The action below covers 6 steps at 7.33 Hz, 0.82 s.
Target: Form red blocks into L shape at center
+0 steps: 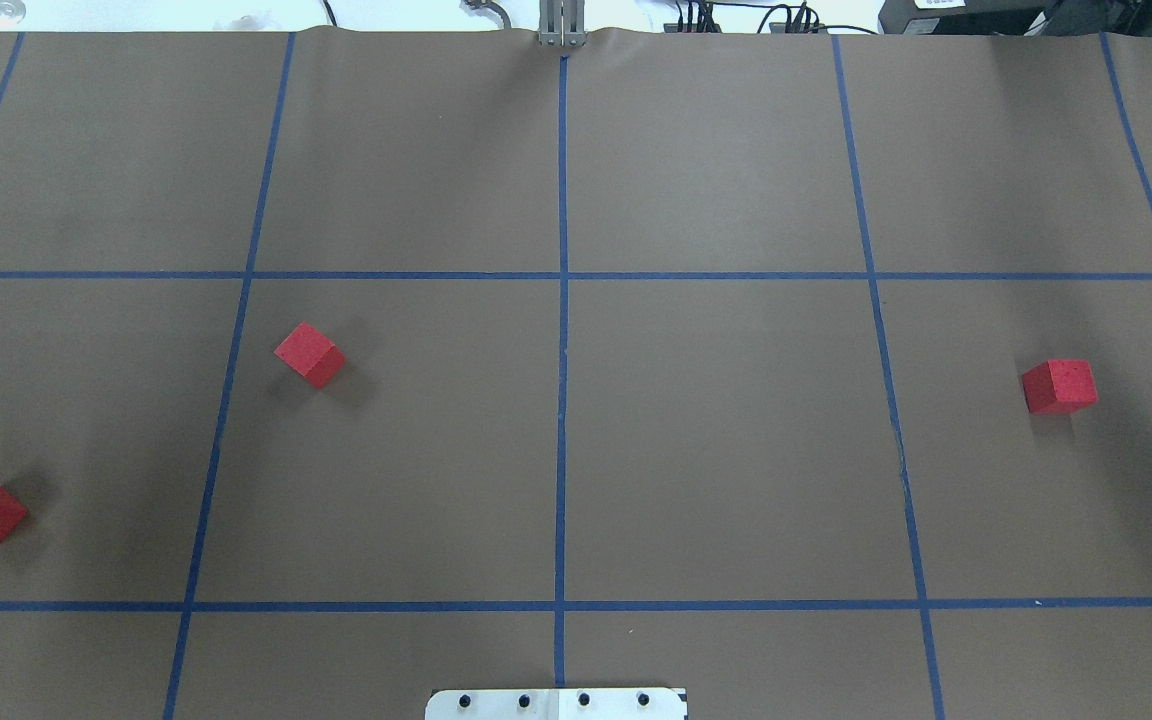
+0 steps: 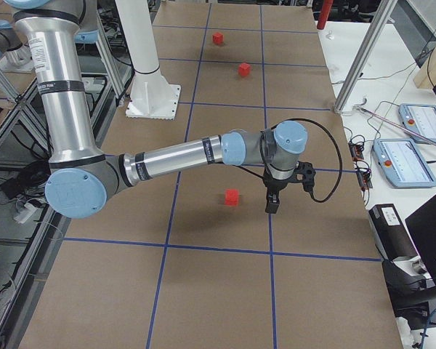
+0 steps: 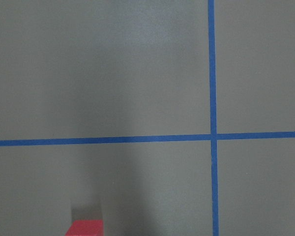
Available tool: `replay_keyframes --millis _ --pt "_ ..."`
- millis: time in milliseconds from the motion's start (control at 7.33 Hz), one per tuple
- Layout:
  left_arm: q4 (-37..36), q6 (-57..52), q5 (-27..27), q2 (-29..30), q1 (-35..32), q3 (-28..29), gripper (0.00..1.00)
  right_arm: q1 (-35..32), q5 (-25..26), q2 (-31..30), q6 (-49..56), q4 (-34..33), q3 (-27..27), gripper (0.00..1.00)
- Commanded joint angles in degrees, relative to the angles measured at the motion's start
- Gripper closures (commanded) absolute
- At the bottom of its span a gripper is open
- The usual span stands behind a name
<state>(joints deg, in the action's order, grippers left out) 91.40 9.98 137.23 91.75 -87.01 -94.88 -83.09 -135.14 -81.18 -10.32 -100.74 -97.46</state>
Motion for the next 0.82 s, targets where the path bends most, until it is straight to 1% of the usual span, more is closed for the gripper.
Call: replay_keyframes --millis 0,136,273,409,545,682 --pt "0.0 0.0 0.8 -0.1 0.0 0.1 0.00 9.0 -0.4 -1.2 -10.9 0.5 -3.9 0.00" --pt "0.0 0.0 0.7 -0.1 0.0 0.4 0.00 12.8 -0.4 -1.7 -18.5 5.3 -4.2 0.00" --pt "0.0 -0.1 0.7 -0.2 0.0 0.4 0.00 17.6 1.2 -4.2 -22.5 12.0 -4.4 0.00" --pt "0.0 -0.2 0.7 -0.1 0.0 0.5 0.00 19.8 1.9 -7.6 -23.1 19.4 -4.3 0.00" --pt "0.0 -0.2 0.7 -0.2 0.0 0.6 0.00 21.0 2.2 -7.9 -28.1 21.0 -3.7 0.00" --pt "0.1 -0.2 0.6 -0.1 0.0 0.5 0.00 24.6 7.8 -7.9 -30.7 21.3 -3.4 0.00"
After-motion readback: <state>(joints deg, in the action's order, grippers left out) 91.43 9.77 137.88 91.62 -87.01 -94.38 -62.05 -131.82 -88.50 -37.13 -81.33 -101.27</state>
